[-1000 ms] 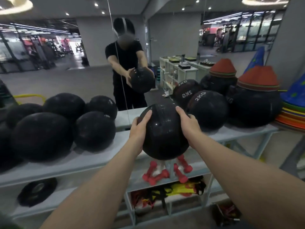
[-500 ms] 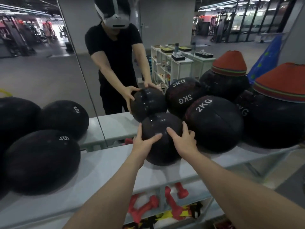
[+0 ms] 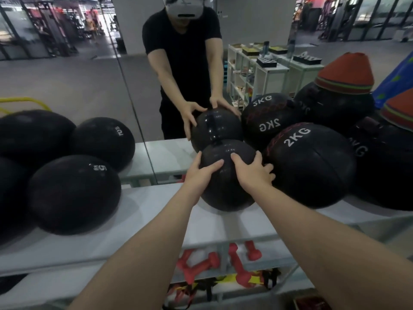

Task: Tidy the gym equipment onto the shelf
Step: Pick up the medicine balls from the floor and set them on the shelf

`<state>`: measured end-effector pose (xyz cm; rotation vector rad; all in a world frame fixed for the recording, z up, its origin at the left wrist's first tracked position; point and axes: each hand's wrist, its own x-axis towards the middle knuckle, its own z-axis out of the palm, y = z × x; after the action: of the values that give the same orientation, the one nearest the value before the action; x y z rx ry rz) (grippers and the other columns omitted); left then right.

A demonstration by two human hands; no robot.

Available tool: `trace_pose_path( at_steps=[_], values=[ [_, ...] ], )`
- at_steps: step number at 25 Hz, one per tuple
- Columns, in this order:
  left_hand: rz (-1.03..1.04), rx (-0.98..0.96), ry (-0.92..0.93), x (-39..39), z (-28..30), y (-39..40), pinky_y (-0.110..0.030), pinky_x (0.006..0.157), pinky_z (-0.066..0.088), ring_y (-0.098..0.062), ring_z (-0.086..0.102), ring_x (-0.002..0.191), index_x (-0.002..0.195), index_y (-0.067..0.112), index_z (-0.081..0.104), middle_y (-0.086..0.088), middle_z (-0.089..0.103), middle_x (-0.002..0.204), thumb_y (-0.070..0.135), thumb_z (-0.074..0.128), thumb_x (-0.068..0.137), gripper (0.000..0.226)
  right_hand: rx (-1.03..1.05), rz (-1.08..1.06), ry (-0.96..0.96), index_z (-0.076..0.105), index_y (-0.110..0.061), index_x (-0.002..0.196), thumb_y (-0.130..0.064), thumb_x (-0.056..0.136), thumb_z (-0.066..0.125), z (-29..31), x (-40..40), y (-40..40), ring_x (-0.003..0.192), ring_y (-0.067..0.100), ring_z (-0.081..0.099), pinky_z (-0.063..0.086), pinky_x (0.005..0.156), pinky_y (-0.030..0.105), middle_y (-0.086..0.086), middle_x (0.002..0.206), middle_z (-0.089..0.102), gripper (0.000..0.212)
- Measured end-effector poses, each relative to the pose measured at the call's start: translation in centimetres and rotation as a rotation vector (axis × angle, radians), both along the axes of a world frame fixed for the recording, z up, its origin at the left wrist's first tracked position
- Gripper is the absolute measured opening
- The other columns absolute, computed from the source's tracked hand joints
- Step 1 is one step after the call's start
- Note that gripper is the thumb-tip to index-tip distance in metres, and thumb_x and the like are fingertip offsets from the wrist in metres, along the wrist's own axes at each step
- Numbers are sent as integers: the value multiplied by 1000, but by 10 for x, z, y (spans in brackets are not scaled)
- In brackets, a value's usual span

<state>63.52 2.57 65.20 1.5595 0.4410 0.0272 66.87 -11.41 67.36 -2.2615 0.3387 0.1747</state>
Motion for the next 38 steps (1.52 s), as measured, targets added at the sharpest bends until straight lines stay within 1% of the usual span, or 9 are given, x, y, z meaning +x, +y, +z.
trace_pose_path(
  at_steps=[6,10,13,17,20,24,28,32,38],
  values=[
    [119,61,-29,-65,21,0,-36,104,50,-20,60,123,142,19,56,1,65,134,32,75,88,58,-93,7,-216,38,-20,150,-53,93,50,18,-58,27,140,35,31,26,114,51,11,154,31,66],
    [158,72,-35,-133,34,23,-35,80,52,-21,65,91,101,17,68,-4,71,99,27,66,95,12,103,50,-225,56,-21,121,-39,92,54,15,-119,47,128,33,45,39,104,45,8,137,48,34],
    [135,78,-10,-206,17,56,-31,65,50,-21,65,73,106,11,70,-5,71,87,31,64,96,23,294,145,-222,55,-19,108,-33,93,54,-2,-192,71,104,25,59,45,82,36,3,118,62,20],
    [127,70,65,-335,-43,103,-31,64,48,-22,65,69,93,16,70,-7,73,84,37,64,93,22,399,207,-142,53,-16,109,-36,96,54,-52,-317,114,86,25,58,45,71,33,0,92,60,24],
    [150,27,153,-450,-106,144,-30,62,49,-21,64,66,94,14,70,-8,72,80,36,62,96,24,468,214,72,49,-14,108,-37,99,53,-116,-427,156,72,26,58,50,59,34,9,88,60,25],
    [248,-23,258,-575,-190,191,-27,57,43,-19,61,62,95,15,69,-7,68,78,35,62,97,22,403,323,304,52,-13,119,-41,102,50,-215,-540,212,63,23,58,48,67,35,16,99,64,33],
    [397,25,389,-668,-309,241,-29,57,39,-18,55,70,99,13,68,-1,63,80,29,63,98,17,255,555,416,62,-7,129,-37,103,50,-342,-621,262,84,19,57,40,66,26,7,106,60,42],
    [448,91,562,-753,-479,294,-30,87,41,-18,56,99,118,11,69,0,63,105,36,62,98,33,120,732,506,64,-12,131,-43,100,54,-513,-682,305,117,23,60,39,88,28,3,126,65,46],
    [564,-7,660,-840,-714,332,-41,111,43,-28,54,132,137,16,63,-5,61,137,42,70,89,55,-43,819,659,36,-18,155,-57,98,47,-747,-750,355,142,35,41,35,111,42,12,161,29,69]
  ],
)
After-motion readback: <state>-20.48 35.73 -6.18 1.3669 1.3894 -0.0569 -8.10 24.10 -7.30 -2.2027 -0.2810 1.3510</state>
